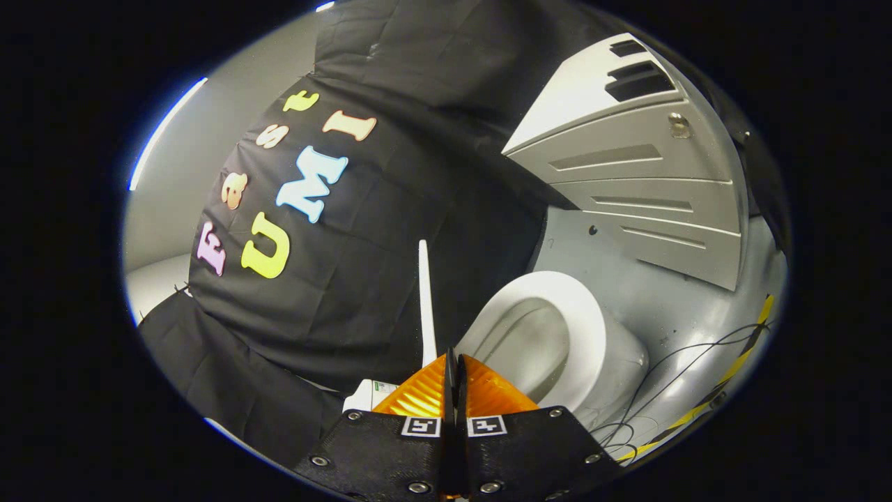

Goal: Open the toilet lid.

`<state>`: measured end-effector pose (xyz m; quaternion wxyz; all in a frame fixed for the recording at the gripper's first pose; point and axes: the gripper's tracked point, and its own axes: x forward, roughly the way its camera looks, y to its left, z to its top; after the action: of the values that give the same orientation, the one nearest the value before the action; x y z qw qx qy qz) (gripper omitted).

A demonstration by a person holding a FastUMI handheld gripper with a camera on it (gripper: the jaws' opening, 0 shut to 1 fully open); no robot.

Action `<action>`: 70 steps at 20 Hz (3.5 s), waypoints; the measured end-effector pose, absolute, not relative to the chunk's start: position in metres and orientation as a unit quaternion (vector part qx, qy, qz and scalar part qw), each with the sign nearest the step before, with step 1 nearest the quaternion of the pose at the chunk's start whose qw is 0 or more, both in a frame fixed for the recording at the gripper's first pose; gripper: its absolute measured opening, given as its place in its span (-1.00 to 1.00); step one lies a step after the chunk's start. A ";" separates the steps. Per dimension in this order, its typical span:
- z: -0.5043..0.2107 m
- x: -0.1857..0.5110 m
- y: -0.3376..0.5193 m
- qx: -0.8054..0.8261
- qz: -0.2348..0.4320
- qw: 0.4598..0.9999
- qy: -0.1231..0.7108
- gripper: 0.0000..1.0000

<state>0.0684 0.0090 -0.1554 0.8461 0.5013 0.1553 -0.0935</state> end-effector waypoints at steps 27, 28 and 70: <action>-0.034 0.091 0.116 0.372 -0.002 0.922 0.104 -1.00; -0.030 0.092 0.120 0.361 -0.001 0.927 0.103 -1.00; 0.022 0.120 0.391 0.264 0.155 0.948 0.084 -1.00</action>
<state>0.1204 0.3908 0.0217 0.9484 0.2637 0.0840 0.1547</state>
